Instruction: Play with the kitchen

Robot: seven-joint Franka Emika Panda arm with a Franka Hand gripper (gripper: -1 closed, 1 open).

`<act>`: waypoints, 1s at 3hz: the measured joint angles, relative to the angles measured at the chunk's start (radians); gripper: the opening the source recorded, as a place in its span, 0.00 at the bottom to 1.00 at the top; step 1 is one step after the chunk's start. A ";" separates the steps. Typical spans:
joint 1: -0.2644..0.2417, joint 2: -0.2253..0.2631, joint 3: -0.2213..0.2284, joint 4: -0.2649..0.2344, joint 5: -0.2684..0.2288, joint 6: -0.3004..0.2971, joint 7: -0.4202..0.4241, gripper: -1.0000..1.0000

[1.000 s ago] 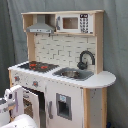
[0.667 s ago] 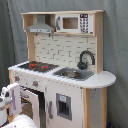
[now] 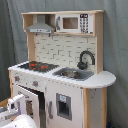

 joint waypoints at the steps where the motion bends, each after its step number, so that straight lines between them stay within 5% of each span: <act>1: -0.072 0.000 -0.036 0.006 -0.013 0.058 -0.030 1.00; 3: -0.218 0.000 -0.059 0.099 -0.015 0.144 -0.106 1.00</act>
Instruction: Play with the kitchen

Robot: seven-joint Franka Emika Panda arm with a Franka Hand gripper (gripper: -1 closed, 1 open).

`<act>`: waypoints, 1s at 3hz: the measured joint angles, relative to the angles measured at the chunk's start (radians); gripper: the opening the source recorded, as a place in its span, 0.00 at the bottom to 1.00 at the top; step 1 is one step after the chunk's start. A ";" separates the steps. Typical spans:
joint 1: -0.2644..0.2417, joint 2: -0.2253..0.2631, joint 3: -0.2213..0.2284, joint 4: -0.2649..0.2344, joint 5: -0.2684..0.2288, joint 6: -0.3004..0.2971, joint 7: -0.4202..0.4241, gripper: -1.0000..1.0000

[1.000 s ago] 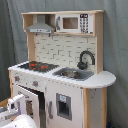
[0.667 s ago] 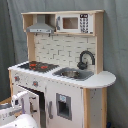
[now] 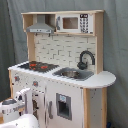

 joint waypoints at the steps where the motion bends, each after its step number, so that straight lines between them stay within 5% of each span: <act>1: 0.040 0.004 -0.081 -0.008 0.000 0.005 -0.050 1.00; 3: 0.224 0.004 -0.133 -0.087 0.000 -0.041 -0.092 1.00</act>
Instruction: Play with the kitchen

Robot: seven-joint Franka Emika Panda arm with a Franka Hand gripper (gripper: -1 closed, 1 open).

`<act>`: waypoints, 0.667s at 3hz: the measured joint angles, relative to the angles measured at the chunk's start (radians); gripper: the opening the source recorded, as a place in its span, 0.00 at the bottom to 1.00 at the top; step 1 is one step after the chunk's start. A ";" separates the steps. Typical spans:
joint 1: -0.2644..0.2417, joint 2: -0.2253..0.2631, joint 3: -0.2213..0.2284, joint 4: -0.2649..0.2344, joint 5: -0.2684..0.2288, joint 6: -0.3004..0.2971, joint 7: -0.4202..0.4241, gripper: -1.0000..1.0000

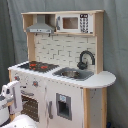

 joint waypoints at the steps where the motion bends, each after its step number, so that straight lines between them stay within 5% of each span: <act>1: 0.093 0.000 -0.020 -0.020 -0.001 -0.049 -0.025 1.00; 2: 0.187 -0.002 -0.045 -0.024 -0.013 -0.112 -0.058 1.00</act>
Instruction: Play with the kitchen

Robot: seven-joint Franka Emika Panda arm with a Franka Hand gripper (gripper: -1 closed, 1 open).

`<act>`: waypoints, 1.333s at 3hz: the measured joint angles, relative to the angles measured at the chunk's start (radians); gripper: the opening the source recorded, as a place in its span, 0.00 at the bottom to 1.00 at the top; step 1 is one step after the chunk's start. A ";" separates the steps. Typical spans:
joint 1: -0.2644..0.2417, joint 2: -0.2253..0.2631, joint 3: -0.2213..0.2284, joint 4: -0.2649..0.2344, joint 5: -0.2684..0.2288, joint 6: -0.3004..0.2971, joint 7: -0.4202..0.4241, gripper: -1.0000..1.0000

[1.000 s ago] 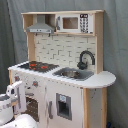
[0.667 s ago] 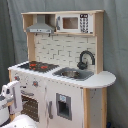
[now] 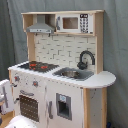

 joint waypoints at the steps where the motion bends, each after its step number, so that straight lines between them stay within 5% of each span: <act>1: 0.068 -0.001 -0.038 0.009 -0.066 -0.037 -0.046 1.00; 2: 0.084 -0.001 -0.071 0.036 -0.140 -0.040 -0.100 1.00; 4: 0.038 -0.001 -0.097 0.145 -0.241 -0.040 -0.247 1.00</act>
